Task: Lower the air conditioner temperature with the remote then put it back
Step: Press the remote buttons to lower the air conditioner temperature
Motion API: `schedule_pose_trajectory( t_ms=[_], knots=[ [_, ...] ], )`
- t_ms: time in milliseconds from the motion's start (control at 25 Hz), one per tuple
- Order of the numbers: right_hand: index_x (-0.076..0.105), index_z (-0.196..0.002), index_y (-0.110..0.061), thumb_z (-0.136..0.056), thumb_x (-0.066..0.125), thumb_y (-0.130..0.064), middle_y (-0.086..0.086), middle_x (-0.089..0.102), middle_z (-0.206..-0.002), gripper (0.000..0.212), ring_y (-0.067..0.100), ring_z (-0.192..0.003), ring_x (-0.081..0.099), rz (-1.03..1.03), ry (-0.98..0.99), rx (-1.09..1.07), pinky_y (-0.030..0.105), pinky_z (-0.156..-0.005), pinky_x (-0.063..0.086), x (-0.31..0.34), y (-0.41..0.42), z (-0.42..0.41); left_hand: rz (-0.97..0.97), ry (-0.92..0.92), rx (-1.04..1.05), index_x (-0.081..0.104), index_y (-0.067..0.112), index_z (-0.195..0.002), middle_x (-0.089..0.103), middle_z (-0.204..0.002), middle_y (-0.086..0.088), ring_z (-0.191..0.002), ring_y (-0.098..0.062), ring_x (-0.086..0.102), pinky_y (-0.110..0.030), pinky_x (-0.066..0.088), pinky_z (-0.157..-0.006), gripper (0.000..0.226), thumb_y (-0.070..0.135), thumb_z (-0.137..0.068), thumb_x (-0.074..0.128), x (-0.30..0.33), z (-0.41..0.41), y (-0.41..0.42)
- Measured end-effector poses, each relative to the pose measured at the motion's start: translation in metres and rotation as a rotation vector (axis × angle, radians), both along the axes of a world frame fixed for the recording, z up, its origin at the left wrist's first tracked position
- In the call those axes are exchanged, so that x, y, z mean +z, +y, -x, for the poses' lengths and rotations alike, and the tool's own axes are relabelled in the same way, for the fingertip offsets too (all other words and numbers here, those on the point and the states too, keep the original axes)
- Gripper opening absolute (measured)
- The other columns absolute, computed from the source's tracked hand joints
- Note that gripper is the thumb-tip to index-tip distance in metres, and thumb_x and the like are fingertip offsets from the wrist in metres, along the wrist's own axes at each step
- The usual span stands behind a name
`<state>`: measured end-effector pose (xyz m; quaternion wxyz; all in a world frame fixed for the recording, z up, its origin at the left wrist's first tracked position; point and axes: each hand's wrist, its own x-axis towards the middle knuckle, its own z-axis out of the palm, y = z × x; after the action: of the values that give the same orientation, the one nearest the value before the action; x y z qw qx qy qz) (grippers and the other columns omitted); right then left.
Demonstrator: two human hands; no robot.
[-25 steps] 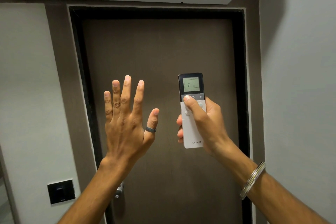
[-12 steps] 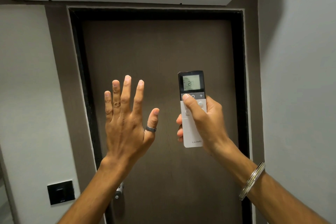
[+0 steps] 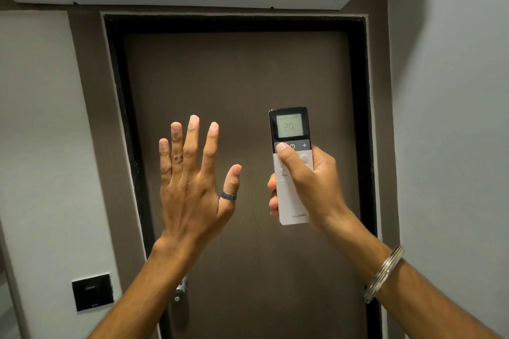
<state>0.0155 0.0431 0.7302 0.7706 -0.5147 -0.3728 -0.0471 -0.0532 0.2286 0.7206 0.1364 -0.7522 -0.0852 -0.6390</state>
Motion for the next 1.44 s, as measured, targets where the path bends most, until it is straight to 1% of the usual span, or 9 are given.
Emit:
schedule_pose_trajectory(
  t_ms=[120,360,600,680,760,840,960,1120,1440],
  knots=[
    [0.060,-0.094,-0.016,-0.104,0.067,-0.031,0.010,0.073,-0.061,0.020,0.026,-0.039,0.067,0.029,-0.019,-0.014,0.037,-0.040,0.061,0.0007,-0.0017,0.0023,-0.003,-0.002,0.003,0.026,0.015,-0.164,0.014,-0.174,-0.015,-0.163,-0.034,0.004,-0.048,-0.001,-0.132,0.076,0.057,-0.102,0.037,-0.0001,0.0007,0.0004],
    [0.061,-0.094,-0.016,-0.105,0.065,-0.028,0.015,0.071,-0.068,0.017,0.024,-0.041,0.066,0.018,-0.029,0.001,0.035,-0.039,0.060,0.0024,-0.0005,0.0046,-0.007,-0.015,0.003,0.028,0.015,-0.164,0.015,-0.174,-0.015,-0.162,-0.035,0.005,-0.047,-0.002,-0.133,0.076,0.056,-0.101,0.040,-0.0002,0.0024,0.0004],
    [0.061,-0.094,-0.015,-0.105,0.066,-0.029,0.031,0.067,-0.070,0.019,0.026,-0.041,0.065,0.011,-0.023,-0.003,0.037,-0.040,0.060,0.0025,0.0010,0.0063,-0.004,-0.016,0.003,0.028,0.015,-0.164,0.016,-0.174,-0.015,-0.163,-0.034,0.005,-0.047,-0.002,-0.133,0.075,0.056,-0.102,0.039,-0.0013,0.0030,0.0023],
    [0.061,-0.093,-0.015,-0.105,0.068,-0.030,0.032,0.067,-0.071,0.020,0.026,-0.041,0.066,0.005,-0.027,-0.003,0.037,-0.041,0.060,0.0029,0.0022,0.0065,-0.004,-0.019,0.002,0.028,0.016,-0.164,0.016,-0.174,-0.015,-0.163,-0.034,0.006,-0.046,-0.002,-0.133,0.076,0.056,-0.101,0.040,-0.0015,0.0029,0.0040],
    [0.061,-0.091,-0.016,-0.104,0.069,-0.031,0.029,0.068,-0.067,0.021,0.028,-0.040,0.065,-0.001,-0.020,-0.004,0.038,-0.040,0.060,0.0029,0.0041,0.0064,-0.006,-0.024,-0.002,0.028,0.016,-0.164,0.016,-0.174,-0.015,-0.163,-0.034,0.006,-0.046,-0.002,-0.133,0.076,0.057,-0.101,0.039,-0.0016,0.0032,0.0059],
    [0.062,-0.091,-0.017,-0.103,0.070,-0.031,0.020,0.070,-0.065,0.021,0.027,-0.040,0.065,-0.014,-0.017,-0.016,0.038,-0.040,0.060,0.0023,0.0055,0.0060,-0.009,-0.021,-0.003,0.027,0.016,-0.164,0.016,-0.174,-0.015,-0.163,-0.034,0.005,-0.047,-0.001,-0.133,0.076,0.057,-0.102,0.039,-0.0020,0.0034,0.0066],
    [0.061,-0.096,-0.015,-0.104,0.069,-0.033,0.013,0.072,-0.066,0.021,0.025,-0.043,0.069,-0.031,-0.018,-0.018,0.037,-0.042,0.060,0.0019,0.0063,0.0047,-0.006,-0.019,-0.002,0.027,0.016,-0.164,0.015,-0.174,-0.015,-0.163,-0.033,0.004,-0.047,-0.001,-0.133,0.076,0.057,-0.102,0.039,-0.0014,0.0041,0.0079],
    [0.059,-0.102,-0.012,-0.104,0.067,-0.036,0.012,0.074,-0.067,0.026,0.028,-0.045,0.070,-0.023,-0.020,0.001,0.037,-0.045,0.061,0.0027,0.0059,0.0026,0.005,-0.017,-0.014,0.028,0.015,-0.164,0.016,-0.174,-0.015,-0.163,-0.034,0.005,-0.046,-0.002,-0.133,0.076,0.058,-0.102,0.036,0.0001,0.0050,0.0087],
    [0.060,-0.103,-0.015,-0.104,0.068,-0.036,0.010,0.074,-0.068,0.022,0.026,-0.045,0.071,-0.006,-0.021,-0.007,0.036,-0.045,0.062,0.0045,0.0058,0.0041,-0.001,-0.010,-0.031,0.028,0.015,-0.164,0.016,-0.174,-0.016,-0.162,-0.035,0.006,-0.048,0.000,-0.132,0.076,0.057,-0.102,0.037,0.0008,0.0025,0.0089]
  ],
)
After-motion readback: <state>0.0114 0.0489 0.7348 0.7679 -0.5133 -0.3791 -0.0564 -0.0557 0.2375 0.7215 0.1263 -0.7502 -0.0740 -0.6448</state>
